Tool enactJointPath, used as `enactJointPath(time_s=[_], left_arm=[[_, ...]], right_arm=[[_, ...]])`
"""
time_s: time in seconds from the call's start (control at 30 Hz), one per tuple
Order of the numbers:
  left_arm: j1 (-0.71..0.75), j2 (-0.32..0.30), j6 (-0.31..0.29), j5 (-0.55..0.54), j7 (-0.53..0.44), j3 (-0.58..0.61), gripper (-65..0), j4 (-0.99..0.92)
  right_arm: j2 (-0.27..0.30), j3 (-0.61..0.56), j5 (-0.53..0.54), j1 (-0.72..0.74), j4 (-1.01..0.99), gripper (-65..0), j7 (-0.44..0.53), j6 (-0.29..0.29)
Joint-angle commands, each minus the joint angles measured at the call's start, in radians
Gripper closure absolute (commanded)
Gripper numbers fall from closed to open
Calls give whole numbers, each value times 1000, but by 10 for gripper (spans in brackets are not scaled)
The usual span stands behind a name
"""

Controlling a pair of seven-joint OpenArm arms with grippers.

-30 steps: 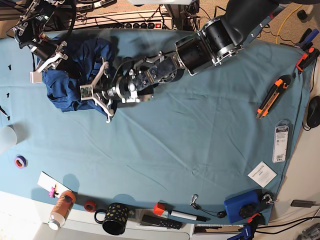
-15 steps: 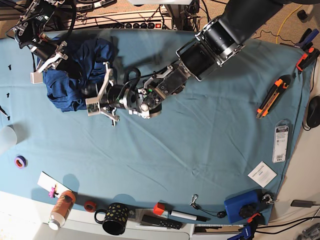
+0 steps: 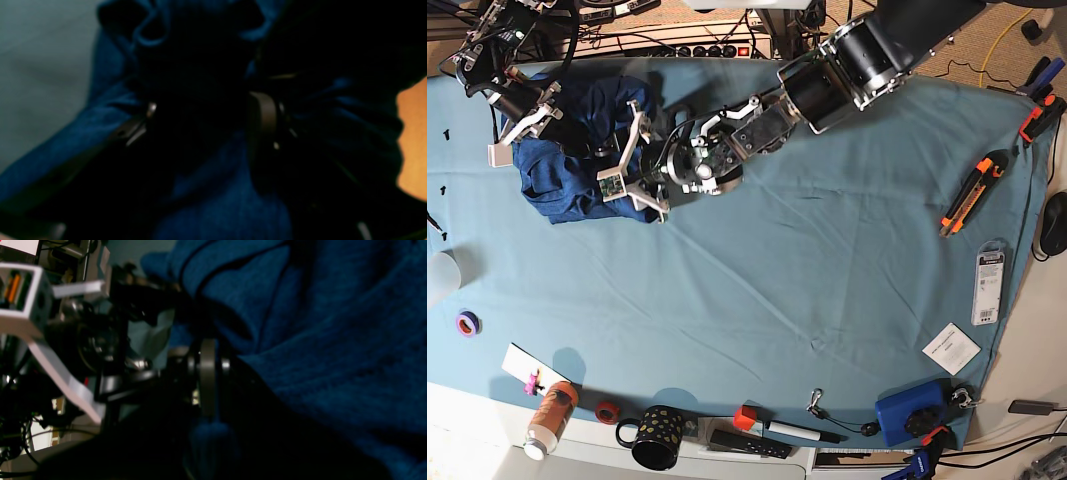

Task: Layout the t-shirt on the table in an organized manner, then fold the t-shirt properly
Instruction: 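Press the shirt bundle together between the left and right grippers, then lift the left gripper and move it over the shirt's top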

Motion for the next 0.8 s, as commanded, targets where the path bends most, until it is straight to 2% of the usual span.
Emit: enactJointPath(time_s=[0.0, 0.1, 0.3, 0.53, 0.6, 0.67, 0.7, 0.77], left_arm=[[-15, 25, -13, -21, -22, 0, -317, 18], [-18, 25, -39, -54, -21, 0, -301, 19], [-18, 25, -39, -70, -31, 0, -187, 19], [-23, 25, -39, -70, -75, 0, -182, 19], [-26, 25, -38, -69, -75, 0, -122, 20], [-26, 25, -39, -70, -75, -2, -22, 20], [-26, 25, -39, -69, -74, -2, 0, 20], [-26, 25, -38, -69, -74, -2, 0, 20]], right_arm=[[14, 4, 29, 4, 16, -18, 17, 5], [14, 4, 29, 4, 16, -18, 17, 5], [14, 4, 29, 4, 16, -18, 17, 5], [14, 4, 29, 4, 16, -18, 17, 5], [14, 4, 29, 4, 16, -18, 17, 5], [14, 4, 29, 4, 16, -18, 17, 5], [14, 4, 29, 4, 16, -18, 17, 5], [14, 4, 29, 4, 16, -18, 17, 5]])
